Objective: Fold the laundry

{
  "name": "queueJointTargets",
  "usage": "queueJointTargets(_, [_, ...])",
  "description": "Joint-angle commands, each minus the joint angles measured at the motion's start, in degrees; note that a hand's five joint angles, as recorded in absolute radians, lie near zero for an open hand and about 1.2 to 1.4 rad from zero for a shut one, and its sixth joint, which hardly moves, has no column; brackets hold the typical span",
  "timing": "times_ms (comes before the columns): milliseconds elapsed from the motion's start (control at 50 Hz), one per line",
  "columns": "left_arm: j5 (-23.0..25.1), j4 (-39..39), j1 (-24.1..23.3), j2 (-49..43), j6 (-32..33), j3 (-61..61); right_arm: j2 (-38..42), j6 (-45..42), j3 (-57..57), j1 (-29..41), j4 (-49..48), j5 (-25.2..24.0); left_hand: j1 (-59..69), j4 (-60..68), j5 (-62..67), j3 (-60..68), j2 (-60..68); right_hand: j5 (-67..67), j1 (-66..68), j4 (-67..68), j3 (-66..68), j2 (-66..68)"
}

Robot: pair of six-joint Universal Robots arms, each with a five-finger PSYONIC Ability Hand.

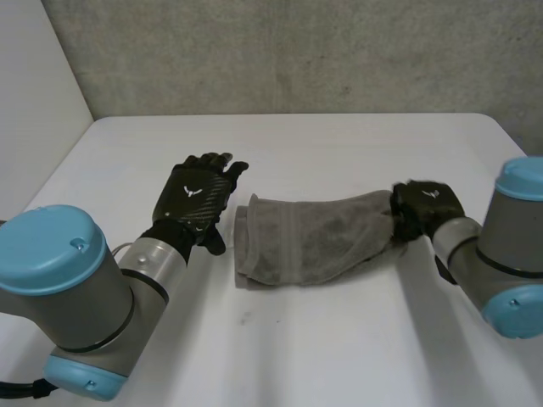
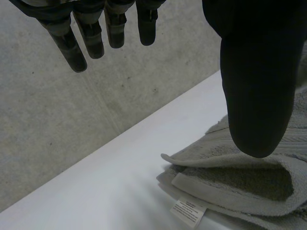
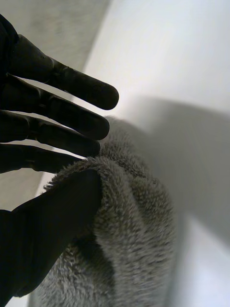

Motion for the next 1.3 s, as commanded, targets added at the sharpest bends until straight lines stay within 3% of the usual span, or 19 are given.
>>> queueJointTargets(20, [-0.2, 0.0, 0.1, 0.4, 0.1, 0.0, -1.8, -8.4, -6.2, 11.2, 0.9, -0.1, 0.4, 1.1, -0.9, 1.2, 1.2, 14.9, 27.2, 11.9, 12.3, 13.0])
queueJointTargets(140, [-1.2, 0.0, 2.2, 3.3, -0.3, -0.3, 6.7, -19.9, -13.6, 26.2, 4.3, -0.8, 0.4, 1.1, -0.9, 1.2, 1.2, 14.9, 27.2, 11.9, 12.3, 13.0])
queueJointTargets(300, [-4.9, -0.1, 4.2, 5.5, -0.7, -0.1, 12.5, -21.4, -18.7, 29.2, 5.5, -1.6, 0.6, 1.3, -0.7, 1.3, 1.3, 14.9, 27.2, 11.9, 12.3, 13.0])
queueJointTargets(340, [-4.9, -0.2, 4.7, 5.5, -0.7, 0.0, 12.1, -20.4, -19.4, 29.2, 5.5, -1.0, 0.6, 1.3, -0.7, 1.3, 1.3, 8.6, 20.9, 5.5, 6.0, 6.7])
queueJointTargets(360, [-4.9, -0.2, 4.8, 5.6, -0.7, 0.1, 11.4, -18.5, -19.7, 28.9, 5.5, -0.1, 0.6, 1.3, -0.7, 1.3, 1.3, -21.2, -8.9, -24.3, -23.8, -23.1])
queueJointTargets(380, [-4.9, -0.3, 4.9, 5.5, -0.7, 0.5, 9.9, -15.2, -19.7, 28.6, 5.5, 1.4, 0.6, 1.3, -0.7, 1.3, 1.3, -41.6, -29.4, -44.7, -44.3, -43.6])
queueJointTargets(400, [-4.9, -0.3, 4.9, 5.5, -0.7, 0.5, 9.9, -15.2, -19.7, 28.6, 5.5, 1.4, 0.6, 1.3, -0.7, 1.3, 1.3, -41.9, -29.6, -44.9, -44.5, -43.8])
queueJointTargets(420, [-4.9, -0.4, 4.8, 5.4, -0.7, 0.9, 8.0, -11.5, -19.7, 28.5, 5.7, 2.9, 0.8, 1.4, -0.6, 1.5, 1.5, -53.0, -40.7, -56.1, -55.6, -54.9])
queueJointTargets(440, [-4.8, -0.4, 4.8, 5.0, -0.7, 1.3, 6.1, -7.8, -19.1, 28.1, 5.8, 4.2, 0.9, 1.6, -0.4, 1.7, 1.7, -55.1, -42.8, -58.1, -57.7, -57.0])
queueJointTargets(560, [-4.8, -0.4, 4.2, 3.7, -2.8, 4.0, -0.3, 0.2, -15.6, 21.8, 8.6, 5.1, 1.6, 2.3, 0.3, 2.3, 2.3, -55.1, -42.8, -58.1, -57.7, -57.0])
queueJointTargets(660, [-4.6, -4.6, 1.6, -0.5, -11.1, 10.3, -5.5, 6.5, -12.6, 14.5, 14.5, 4.0, 3.1, 3.8, 1.8, 3.9, 3.9, -55.1, -42.8, -58.1, -57.7, -57.0])
queueJointTargets(860, [-4.3, -15.5, -5.0, -11.2, -18.4, 20.5, -5.1, 7.3, -12.7, 9.5, 18.0, 2.5, 3.1, 3.8, 1.8, 3.9, 3.9, -55.1, -42.8, -58.1, -57.7, -57.0])
queueJointTargets(1020, [-4.1, -16.0, -6.4, -17.9, -18.5, 22.5, 1.1, 7.0, -13.6, 10.4, 17.9, -4.3, 3.1, 3.8, 1.8, 3.9, 3.9, -55.1, -42.8, -58.1, -57.7, -57.0])
queueJointTargets(1220, [-4.5, -16.3, -5.1, -21.3, -17.7, 23.6, 9.3, 5.9, -18.5, 12.9, 17.6, -4.5, 3.1, 3.8, 1.8, 3.9, 3.9, -55.1, -42.8, -58.1, -57.7, -57.0])
queueJointTargets(1300, [-4.8, -16.5, -2.1, -21.2, -12.3, 22.3, 12.6, 3.8, -20.7, 14.1, 17.5, -4.3, 3.0, 3.6, 1.6, 3.7, 3.7, -55.1, -42.8, -58.1, -57.7, -57.0])
